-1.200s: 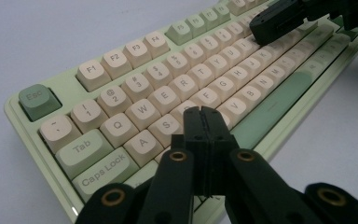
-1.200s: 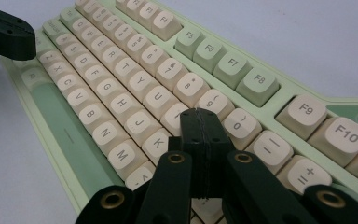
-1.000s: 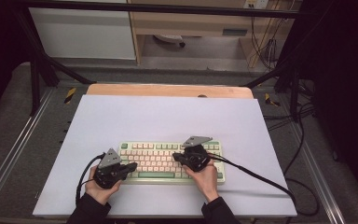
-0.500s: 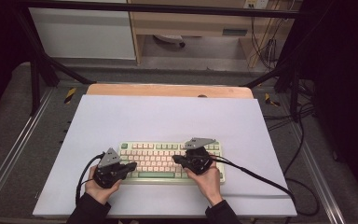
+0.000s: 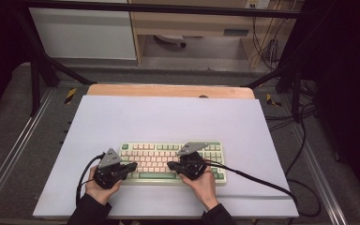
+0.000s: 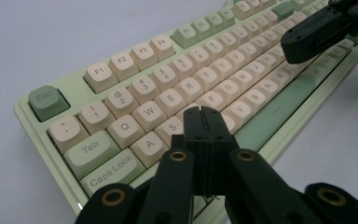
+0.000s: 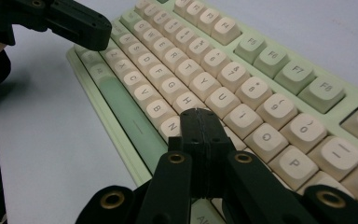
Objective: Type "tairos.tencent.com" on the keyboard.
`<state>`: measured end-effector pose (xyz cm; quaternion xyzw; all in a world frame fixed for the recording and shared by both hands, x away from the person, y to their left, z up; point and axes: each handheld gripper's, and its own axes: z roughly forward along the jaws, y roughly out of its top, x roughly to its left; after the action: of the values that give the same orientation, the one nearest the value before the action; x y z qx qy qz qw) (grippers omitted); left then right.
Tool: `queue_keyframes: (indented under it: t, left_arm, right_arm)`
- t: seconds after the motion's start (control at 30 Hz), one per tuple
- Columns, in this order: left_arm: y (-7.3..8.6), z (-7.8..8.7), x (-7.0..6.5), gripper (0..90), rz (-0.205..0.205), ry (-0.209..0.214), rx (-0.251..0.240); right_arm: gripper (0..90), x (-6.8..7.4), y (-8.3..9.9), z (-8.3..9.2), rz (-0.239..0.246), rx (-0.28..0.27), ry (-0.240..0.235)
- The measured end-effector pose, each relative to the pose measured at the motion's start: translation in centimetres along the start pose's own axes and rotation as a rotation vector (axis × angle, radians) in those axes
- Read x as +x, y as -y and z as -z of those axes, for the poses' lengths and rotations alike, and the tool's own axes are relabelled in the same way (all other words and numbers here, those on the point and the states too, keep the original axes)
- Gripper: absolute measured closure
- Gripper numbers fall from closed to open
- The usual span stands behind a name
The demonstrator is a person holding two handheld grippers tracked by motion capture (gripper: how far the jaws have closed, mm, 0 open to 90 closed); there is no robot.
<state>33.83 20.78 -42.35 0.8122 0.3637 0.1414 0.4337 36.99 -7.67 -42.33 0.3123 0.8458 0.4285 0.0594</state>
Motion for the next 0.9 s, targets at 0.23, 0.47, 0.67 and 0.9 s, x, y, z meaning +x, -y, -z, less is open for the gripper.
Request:
queue_keyframes:
  t: [0.23, 0.47, 0.67, 0.9]
  left_arm:
    - [0.0, 0.1, 0.0, 90.0, 0.0, 0.0, -0.002]
    - [0.0, 0.1, 0.0, 90.0, -0.002, -0.001, -0.003]
    - [0.0, 0.2, 0.0, 90.0, -0.002, -0.003, -0.005]
    - [0.0, 0.3, 0.0, 90.0, -0.003, -0.003, -0.009]
  right_arm:
    - [90.0, 0.2, 0.2, -0.7, -0.001, 0.012, -0.008]
    - [90.0, 0.2, 0.4, -0.9, 0.007, 0.023, -0.007]
    - [90.0, 0.3, 0.5, -1.1, 0.013, 0.031, -0.001]
    - [90.0, 0.3, 0.0, -0.2, 0.014, -0.003, 0.0]
